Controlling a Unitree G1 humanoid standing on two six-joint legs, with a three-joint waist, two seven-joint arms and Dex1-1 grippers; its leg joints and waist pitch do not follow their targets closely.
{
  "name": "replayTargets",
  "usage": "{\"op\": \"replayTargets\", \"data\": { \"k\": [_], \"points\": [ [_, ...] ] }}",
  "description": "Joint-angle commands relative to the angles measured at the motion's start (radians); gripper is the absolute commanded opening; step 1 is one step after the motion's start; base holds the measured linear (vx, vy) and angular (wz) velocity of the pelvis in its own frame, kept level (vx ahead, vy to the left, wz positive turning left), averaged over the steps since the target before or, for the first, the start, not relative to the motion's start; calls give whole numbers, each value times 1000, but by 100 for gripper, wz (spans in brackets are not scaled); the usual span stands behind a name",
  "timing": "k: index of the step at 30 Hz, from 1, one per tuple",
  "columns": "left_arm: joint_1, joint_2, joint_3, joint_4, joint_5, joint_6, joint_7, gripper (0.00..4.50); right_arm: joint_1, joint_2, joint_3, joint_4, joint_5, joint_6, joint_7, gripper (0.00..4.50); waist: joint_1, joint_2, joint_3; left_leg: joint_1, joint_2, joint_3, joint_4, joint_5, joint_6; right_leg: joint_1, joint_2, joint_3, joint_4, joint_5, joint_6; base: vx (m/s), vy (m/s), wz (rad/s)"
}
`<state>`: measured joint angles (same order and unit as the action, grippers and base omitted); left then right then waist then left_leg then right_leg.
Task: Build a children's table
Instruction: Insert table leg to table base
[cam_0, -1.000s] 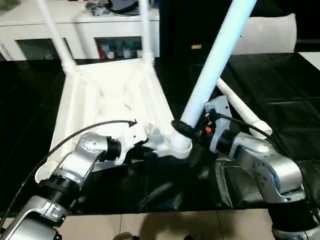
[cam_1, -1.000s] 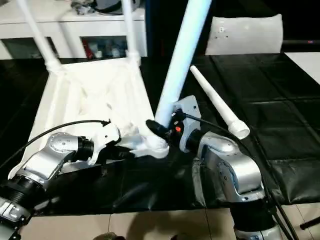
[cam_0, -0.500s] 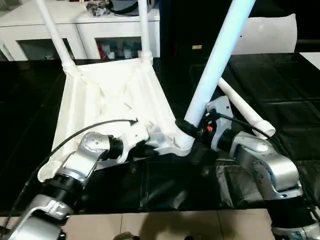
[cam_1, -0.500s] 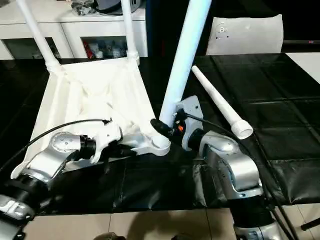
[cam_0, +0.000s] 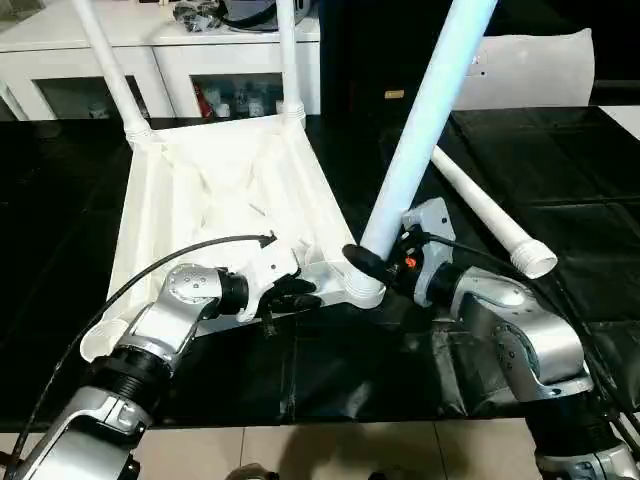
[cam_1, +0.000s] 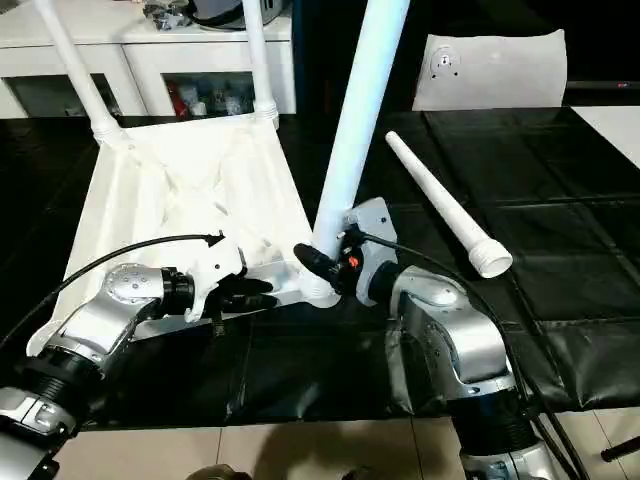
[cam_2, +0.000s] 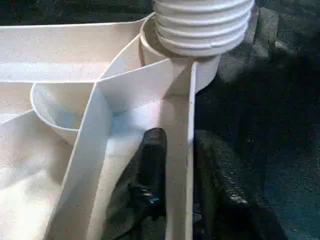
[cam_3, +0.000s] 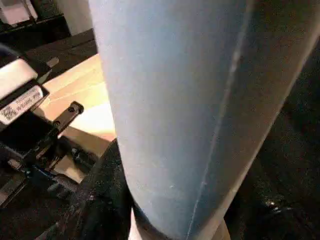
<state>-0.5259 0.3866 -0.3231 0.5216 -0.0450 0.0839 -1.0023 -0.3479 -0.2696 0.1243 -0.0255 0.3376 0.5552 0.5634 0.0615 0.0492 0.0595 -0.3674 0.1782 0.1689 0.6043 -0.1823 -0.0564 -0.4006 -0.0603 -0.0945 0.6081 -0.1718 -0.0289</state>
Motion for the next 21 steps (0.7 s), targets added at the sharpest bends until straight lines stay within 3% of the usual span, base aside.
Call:
{"op": "replayTargets", "data": {
  "k": [1, 2, 4, 7, 14, 15, 21],
  "points": [
    [-17, 8, 11, 28, 13, 6, 7, 54, -17, 2, -13, -2, -8, -11, -5, 189, 5, -13, -69, 8, 37, -16, -64, -199, 32, 49, -87, 54, -108, -466, -64, 0, 0, 0],
    [-17, 8, 10, 29, 13, 6, 3, 42, -17, 1, -13, -1, -9, -10, -4, 189, 5, -12, -69, 7, 38, -17, -65, -201, 31, 49, -88, 54, -108, -468, -63, 0, 0, 0],
    [-18, 8, 9, 29, 10, 14, -8, 26, -25, -10, -7, 11, -19, -4, 4, 189, 3, -19, -68, 7, 37, -17, -65, -209, 30, 48, -87, 53, -111, -486, -57, 0, 0, 0],
    [-20, 15, 3, 36, 15, 11, -29, 3, -34, -19, 2, 30, -27, 6, 7, 189, 3, -16, -69, 7, 36, -17, -65, -200, 31, 49, -87, 53, -110, -482, -54, 0, 0, 0],
    [-21, 25, -2, 21, -4, -12, -99, 0, -57, -31, 19, 69, -42, 36, 20, 189, 3, -19, -76, 3, 42, -16, -65, -152, 41, 56, -88, 59, -88, -328, -114, 0, 0, 0],
    [-23, 25, -3, 20, -8, -14, -110, 0, -63, -33, 23, 74, -42, 44, 26, 189, 3, -24, -77, 2, 42, -15, -64, -148, 42, 57, -88, 59, -88, -322, -117, 0, 0, 0],
    [-35, 26, -15, 24, 7, -42, -150, 0, -82, -45, 45, 111, -16, 90, 103, 189, 8, -21, -74, 6, 45, -15, -65, -157, 43, 56, -89, 60, -89, -341, -121, 0, 0, 0]
  ]
}}
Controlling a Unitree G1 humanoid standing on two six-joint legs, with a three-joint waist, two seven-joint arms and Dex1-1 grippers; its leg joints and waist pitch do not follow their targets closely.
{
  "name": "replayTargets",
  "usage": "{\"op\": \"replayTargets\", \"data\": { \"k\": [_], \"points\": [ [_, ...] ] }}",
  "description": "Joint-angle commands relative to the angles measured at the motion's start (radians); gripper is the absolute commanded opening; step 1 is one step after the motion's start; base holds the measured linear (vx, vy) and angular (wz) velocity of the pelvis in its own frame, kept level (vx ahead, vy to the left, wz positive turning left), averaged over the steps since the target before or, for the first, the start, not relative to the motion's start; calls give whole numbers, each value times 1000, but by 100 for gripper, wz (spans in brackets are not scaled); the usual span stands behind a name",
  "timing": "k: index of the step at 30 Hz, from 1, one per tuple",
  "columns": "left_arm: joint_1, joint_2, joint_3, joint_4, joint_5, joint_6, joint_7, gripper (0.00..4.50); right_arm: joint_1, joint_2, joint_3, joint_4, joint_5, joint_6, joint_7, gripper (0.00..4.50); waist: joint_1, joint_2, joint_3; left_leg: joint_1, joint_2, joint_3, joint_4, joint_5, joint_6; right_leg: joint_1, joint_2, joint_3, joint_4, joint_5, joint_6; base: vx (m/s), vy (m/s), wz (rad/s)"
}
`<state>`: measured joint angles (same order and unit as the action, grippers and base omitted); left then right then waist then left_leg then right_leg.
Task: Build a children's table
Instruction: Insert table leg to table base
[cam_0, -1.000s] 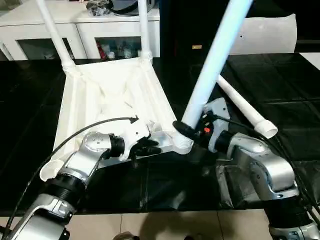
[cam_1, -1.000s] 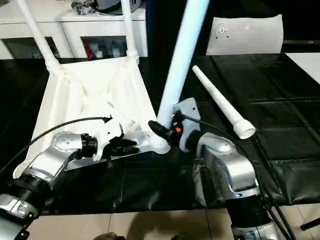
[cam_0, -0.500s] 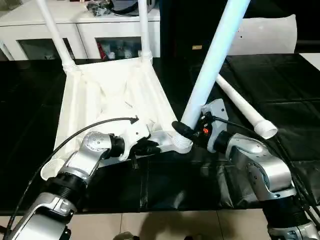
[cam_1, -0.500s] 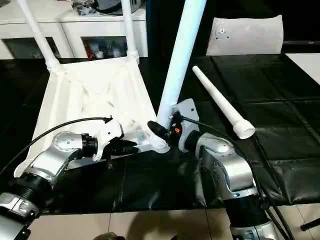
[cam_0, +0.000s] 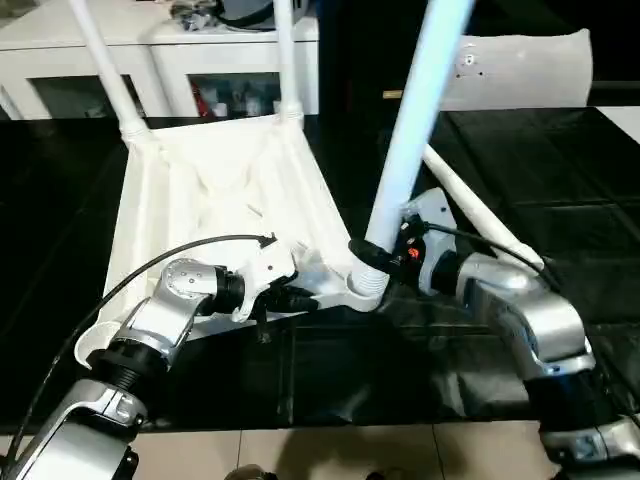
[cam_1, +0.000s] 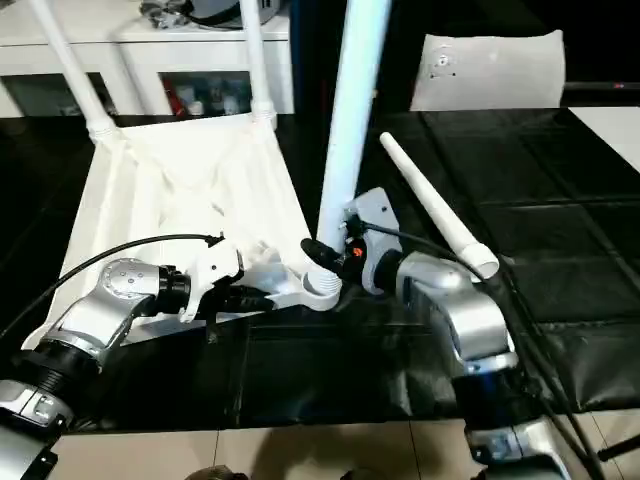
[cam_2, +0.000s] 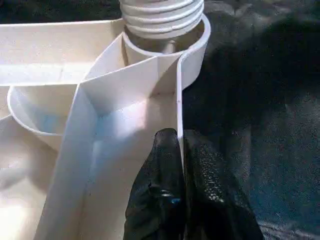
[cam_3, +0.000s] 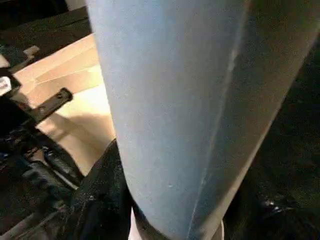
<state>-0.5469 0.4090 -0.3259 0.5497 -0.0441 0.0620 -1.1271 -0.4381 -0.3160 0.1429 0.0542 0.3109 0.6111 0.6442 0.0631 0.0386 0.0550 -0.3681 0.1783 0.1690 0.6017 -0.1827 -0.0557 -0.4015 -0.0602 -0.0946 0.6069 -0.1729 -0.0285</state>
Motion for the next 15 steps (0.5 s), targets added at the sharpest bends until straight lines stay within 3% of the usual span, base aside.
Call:
{"op": "replayTargets", "data": {
  "k": [1, 6, 14, 15],
  "points": [
    [-15, 4, -15, -5, 8, -21, -28, 0, 5, -4, 31, 36, 7, 36, 29, 189, 5, -15, -69, 6, 45, -15, -63, -164, 41, 57, -90, 59, -89, -344, -121, 0, 0, 0],
    [-17, 7, -22, -6, 18, -30, -40, 0, -17, -17, 44, 46, 8, 67, 57, 189, 7, -18, -68, 9, 46, -16, -65, -178, 31, 56, -93, 60, -92, -374, -116, 0, 0, 0],
    [-14, 25, -31, -41, -1, -21, -114, 0, -41, -23, 58, 101, -31, 69, 53, 189, 12, -15, -72, 9, 48, -16, -64, -159, 26, 57, -93, 62, -82, -302, -142, 0, 0, 0],
    [-11, 27, -32, -50, -6, -17, -126, 0, -42, -24, 58, 108, -34, 69, 53, 189, 12, -19, -71, 9, 47, -15, -65, -164, 25, 57, -92, 61, -83, -306, -144, 0, 0, 0]
  ]
}}
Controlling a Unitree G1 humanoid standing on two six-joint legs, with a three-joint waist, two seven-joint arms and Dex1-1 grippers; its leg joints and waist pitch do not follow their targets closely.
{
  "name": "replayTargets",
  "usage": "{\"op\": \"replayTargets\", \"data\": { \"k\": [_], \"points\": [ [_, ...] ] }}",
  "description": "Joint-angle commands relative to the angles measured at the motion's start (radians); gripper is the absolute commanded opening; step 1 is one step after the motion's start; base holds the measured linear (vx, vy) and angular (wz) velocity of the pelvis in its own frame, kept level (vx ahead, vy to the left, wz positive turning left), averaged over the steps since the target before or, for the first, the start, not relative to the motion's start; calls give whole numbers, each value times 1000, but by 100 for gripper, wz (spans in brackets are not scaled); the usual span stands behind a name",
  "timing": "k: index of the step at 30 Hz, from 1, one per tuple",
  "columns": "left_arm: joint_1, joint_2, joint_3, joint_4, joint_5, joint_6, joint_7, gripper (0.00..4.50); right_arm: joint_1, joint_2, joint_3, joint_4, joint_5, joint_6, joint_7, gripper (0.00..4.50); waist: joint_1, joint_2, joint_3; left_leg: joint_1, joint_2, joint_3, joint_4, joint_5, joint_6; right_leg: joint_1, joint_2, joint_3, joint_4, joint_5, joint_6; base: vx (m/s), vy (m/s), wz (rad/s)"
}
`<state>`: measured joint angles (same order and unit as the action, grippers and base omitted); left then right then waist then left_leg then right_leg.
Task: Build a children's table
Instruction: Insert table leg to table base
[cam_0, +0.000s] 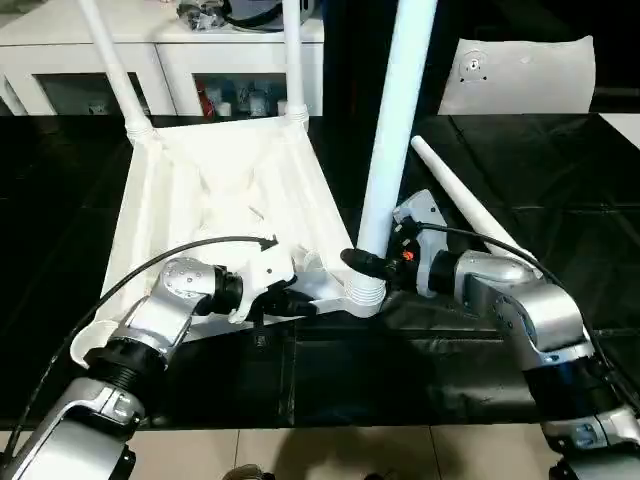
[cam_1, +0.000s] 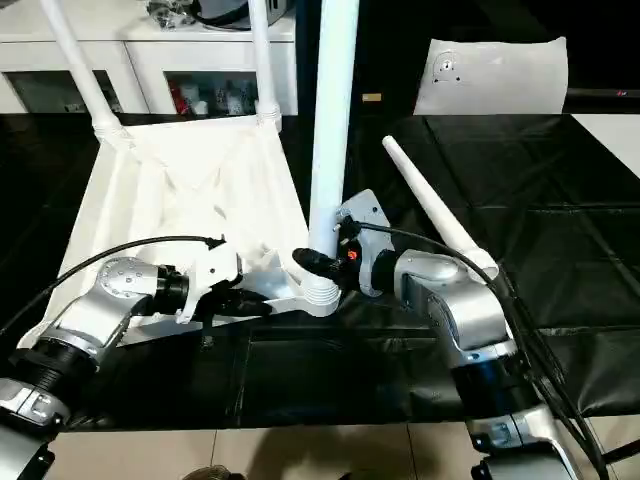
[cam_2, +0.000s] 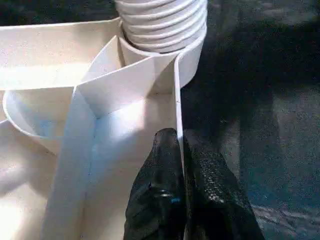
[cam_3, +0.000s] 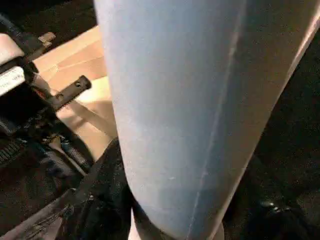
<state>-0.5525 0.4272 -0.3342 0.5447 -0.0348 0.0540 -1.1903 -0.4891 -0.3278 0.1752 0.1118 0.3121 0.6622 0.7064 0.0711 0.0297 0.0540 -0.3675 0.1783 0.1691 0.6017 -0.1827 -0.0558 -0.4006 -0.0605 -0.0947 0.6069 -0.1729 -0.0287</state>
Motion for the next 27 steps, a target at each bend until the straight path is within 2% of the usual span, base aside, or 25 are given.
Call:
{"op": "replayTargets", "data": {
  "k": [1, 2, 5, 6, 8, 11, 12, 13, 14, 16, 17, 19, 21, 22, 23, 24, 25, 27],
  "points": [
    [-1, 13, -26, -59, -25, 3, -83, 0, 8, -10, 24, 55, -31, 24, -6, 189, 5, -9, -70, 10, 49, -15, -65, -168, 23, 55, -93, 62, -83, -311, -145, 0, 0, 0],
    [1, 16, -28, -67, -28, 8, -96, 0, 6, -8, 24, 60, -26, 25, 2, 189, 7, -4, -69, 10, 50, -16, -66, -179, 20, 56, -93, 61, -84, -323, -144, 0, 0, 0],
    [4, 22, -27, -77, -29, 12, -112, 0, 11, 4, 20, 78, -17, 19, 12, 189, 10, -4, -69, 12, 50, -16, -67, -185, 17, 54, -93, 62, -84, -327, -142, 0, 0, 0],
    [5, 22, -25, -78, -31, 16, -113, 0, 14, 7, 18, 83, -17, 14, 10, 189, 12, 0, -69, 12, 50, -17, -67, -191, 13, 54, -94, 62, -85, -330, -143, 0, 0, 0],
    [4, 19, -21, -74, -23, 9, -95, 0, 24, 18, 5, 91, -7, 7, 8, 189, 13, -5, -69, 14, 51, -16, -68, -200, 8, 54, -93, 62, -87, -334, -140, 0, 0, 0],
    [-4, 10, -11, -56, -9, 0, -59, 0, 41, 26, -10, 96, 2, 3, 2, 189, 17, -3, -70, 13, 51, -17, -68, -198, 6, 55, -96, 62, -86, -327, -140, 0, 0, 0],
    [-8, 7, -7, -45, -3, -5, -43, 0, 53, 31, -22, 94, 8, -5, -5, 189, 18, 3, -71, 14, 52, -19, -68, -196, 5, 55, -94, 62, -83, -316, -143, 0, 0, 0],
    [-14, 6, -2, -32, 6, -10, -23, 0, 64, 39, -39, 93, 18, -11, -15, 189, 16, 0, -69, 13, 52, -18, -69, -200, 6, 54, -92, 62, -86, -314, -142, 0, 0, 0],
    [-24, 5, 6, -12, 15, -21, 4, 0, 86, 47, -58, 84, 27, -30, -23, 189, 19, 7, -69, 15, 50, -18, -68, -214, 3, 54, -94, 62, -88, -331, -138, 0, 0, 0],
    [-25, 5, 9, -8, 15, -23, 7, 0, 92, 48, -61, 80, 27, -37, -25, 189, 18, 3, -67, 17, 48, -18, -70, -242, -1, 53, -94, 59, -97, -379, -125, 0, 0, 0],
    [-29, 1, 19, -3, 10, -19, 21, 0, 110, 74, -98, 69, 52, -40, -46, 189, 17, 6, -65, 20, 47, -19, -71, -258, -4, 52, -95, 58, -101, -420, -114, 0, 0, 0],
    [-32, -2, 25, -2, 8, -16, 29, 0, 121, 90, -120, 63, 65, -42, -57, 189, 15, 9, -64, 24, 47, -21, -72, -289, -7, 47, -95, 56, -111, -468, -97, 0, 0, 0],
    [-34, -9, 34, 2, 0, -10, 36, 0, 144, 105, -138, 54, 72, -62, -74, 189, 16, 8, -65, 24, 47, -23, -73, -290, -9, 47, -94, 55, -110, -473, -90, 0, 0, 0],
    [-37, -16, 39, 7, -4, -10, 39, 0, 165, 119, -148, 43, 78, -84, -84, 189, 14, 14, -64, 23, 48, -24, -74, -297, -9, 46, -94, 54, -113, -474, -87, 0, 0, 0],
    [-40, -26, 45, 13, -8, -8, 46, 0, 191, 136, -158, 27, 89, -105, -92, 189, 15, 12, -65, 26, 47, -22, -73, -298, -8, 44, -94, 54, -114, -472, -85, 0, 0, 0],
    [-42, -30, 46, 17, -8, -8, 50, 0, 208, 142, -157, 15, 93, -121, -89, 189, 18, 13, -66, 26, 49, -24, -75, -303, -7, 44, -97, 55, -113, -469, -88, 0, 0, 0],
    [-44, -34, 46, 21, -7, -9, 53, 0, 224, 144, -149, 5, 87, -142, -89, 189, 17, 23, -66, 26, 49, -26, -76, -306, -8, 46, -96, 54, -111, -463, -91, 0, 0, 0],
    [-50, -39, 46, 33, -2, -13, 67, 0, 255, 137, -123, -15, 50, -179, -93, 189, 13, 16, -65, 24, 52, -27, -80, -315, -6, 49, -94, 52, -112, -445, -94, 0, 0, 0]
  ]
}}
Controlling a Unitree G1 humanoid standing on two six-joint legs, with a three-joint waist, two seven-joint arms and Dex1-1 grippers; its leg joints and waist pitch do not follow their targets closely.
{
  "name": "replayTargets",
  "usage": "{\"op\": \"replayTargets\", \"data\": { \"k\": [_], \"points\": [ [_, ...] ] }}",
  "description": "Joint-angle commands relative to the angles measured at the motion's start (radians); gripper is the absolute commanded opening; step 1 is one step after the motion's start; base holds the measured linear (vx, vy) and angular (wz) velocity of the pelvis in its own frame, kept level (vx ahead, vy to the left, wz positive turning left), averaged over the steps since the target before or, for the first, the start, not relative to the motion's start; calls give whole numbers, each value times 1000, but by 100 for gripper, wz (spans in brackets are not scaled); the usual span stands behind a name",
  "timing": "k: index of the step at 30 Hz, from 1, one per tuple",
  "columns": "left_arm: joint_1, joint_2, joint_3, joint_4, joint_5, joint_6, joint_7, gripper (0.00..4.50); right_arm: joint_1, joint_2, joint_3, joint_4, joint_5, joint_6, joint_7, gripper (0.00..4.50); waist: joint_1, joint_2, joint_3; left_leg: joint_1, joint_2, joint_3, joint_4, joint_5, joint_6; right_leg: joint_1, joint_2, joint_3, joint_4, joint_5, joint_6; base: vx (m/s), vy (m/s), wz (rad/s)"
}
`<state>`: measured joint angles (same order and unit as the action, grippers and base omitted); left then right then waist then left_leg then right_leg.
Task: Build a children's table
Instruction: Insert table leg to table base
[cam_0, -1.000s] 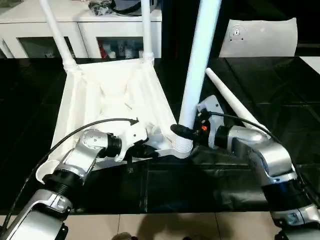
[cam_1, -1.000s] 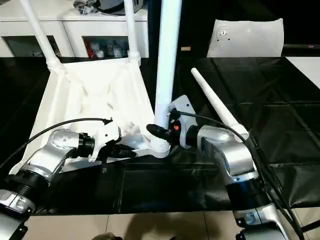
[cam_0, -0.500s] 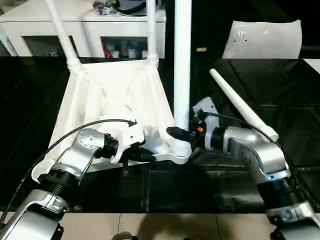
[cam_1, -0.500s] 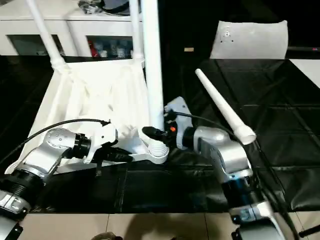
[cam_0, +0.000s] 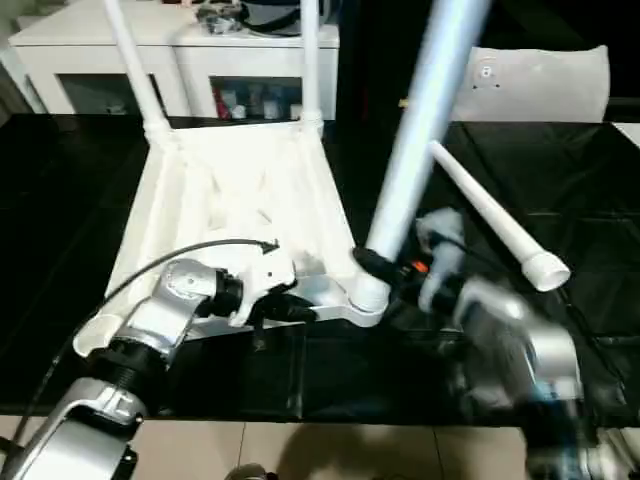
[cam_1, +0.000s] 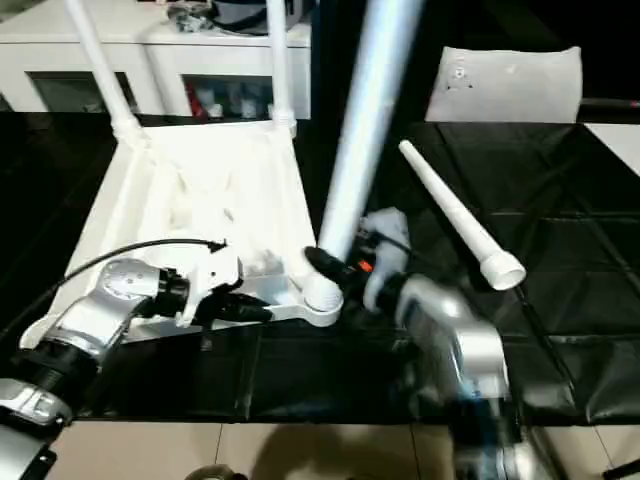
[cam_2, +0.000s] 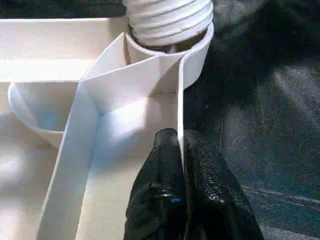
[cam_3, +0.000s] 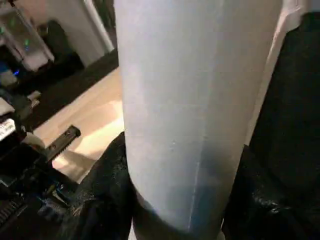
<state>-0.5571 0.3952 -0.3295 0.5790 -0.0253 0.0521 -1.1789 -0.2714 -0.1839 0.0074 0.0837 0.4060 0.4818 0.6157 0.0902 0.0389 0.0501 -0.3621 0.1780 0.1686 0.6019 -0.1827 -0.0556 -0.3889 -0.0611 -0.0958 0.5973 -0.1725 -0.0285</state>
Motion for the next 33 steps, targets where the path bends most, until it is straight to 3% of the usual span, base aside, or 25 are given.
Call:
{"op": "replayTargets", "data": {
  "k": [1, 5, 8, 12, 17, 20, 21, 23, 25, 31, 32, 33],
  "points": [
    [-46, -9, 40, 1, -11, -12, 58, 0, 43, -10, 52, 8, -52, -7, -1, 189, -6, 7, -60, 20, 51, -25, -80, -319, -5, 36, -94, 53, -103, -449, -96, 0, 0, 0],
    [-50, -15, 40, 12, -3, -17, 68, 0, 76, -24, 87, -36, -93, -50, 0, 189, -10, 6, -53, 29, 48, -28, -81, -366, -6, 35, -99, 51, -116, -551, -72, 0, 0, 0],
    [-50, -16, 43, 13, -2, -18, 64, 0, 81, -64, 131, -56, -144, -79, 16, 189, -10, 8, -52, 29, 48, -29, -82, -367, -6, 33, -97, 50, -118, -558, -63, 0, 0, 0],
    [-53, -4, 29, 17, 16, -32, 51, 0, 67, -107, 186, -50, -185, -99, 58, 189, -14, 2, -50, 27, 44, -30, -80, -374, 3, 33, -98, 47, -124, -596, -46, 0, 0, 0],
    [-54, 1, 21, 11, 19, -34, 39, 0, 12, -87, 170, -2, -173, -114, 55, 189, -25, 4, -48, 31, 43, -32, -79, -403, 6, 29, -98, 39, -133, -627, -38, 0, 0, 0],
    [-56, 8, 11, 7, 23, -37, 22, 0, -25, -74, 148, 24, -146, -107, 55, 189, -33, 8, -51, 31, 49, -35, -85, -412, 6, 33, -97, 38, -129, -576, -57, 0, 0, 0],
    [-57, 11, 4, 5, 24, -43, 7, 0, -40, -68, 138, 30, -134, -100, 53, 189, -36, -2, -51, 29, 50, -35, -86, -410, 7, 33, -96, 39, -128, -563, -61, 0, 0, 0],
    [-56, 16, -4, 0, 30, -51, -9, 0, -68, -56, 116, 43, -106, -73, 50, 189, -39, 8, -52, 26, 51, -36, -88, -405, 5, 36, -99, 43, -122, -532, -80, 0, 0, 0],
    [-52, 19, -6, -13, 24, -46, -31, 0, -107, -65, 119, 73, -114, -31, 54, 189, -39, 7, -54, 26, 51, -33, -87, -391, 4, 35, -100, 48, -115, -499, -100, 0, 0, 0],
    [-34, 22, -13, -41, 27, -46, -31, 0, -130, -81, 141, 118, -132, 4, 72, 189, -22, 4, -60, 18, 56, -23, -84, -275, 17, 42, -100, 60, -95, -364, -146, 0, 0, 0],
    [-30, 22, -19, -49, 23, -45, -49, 0, -136, -80, 145, 132, -139, 6, 70, 188, -24, -8, -60, 17, 56, -21, -84, -270, 19, 43, -99, 59, -95, -363, -148, 0, 0, 0],
    [-28, 24, -24, -56, 30, -50, -47, 0, -139, -73, 148, 140, -141, 9, 67, 188, -21, -2, -61, 15, 56, -22, -84, -256, 19, 45, -102, 60, -91, -356, -152, 0, 0, 0]
  ]
}}
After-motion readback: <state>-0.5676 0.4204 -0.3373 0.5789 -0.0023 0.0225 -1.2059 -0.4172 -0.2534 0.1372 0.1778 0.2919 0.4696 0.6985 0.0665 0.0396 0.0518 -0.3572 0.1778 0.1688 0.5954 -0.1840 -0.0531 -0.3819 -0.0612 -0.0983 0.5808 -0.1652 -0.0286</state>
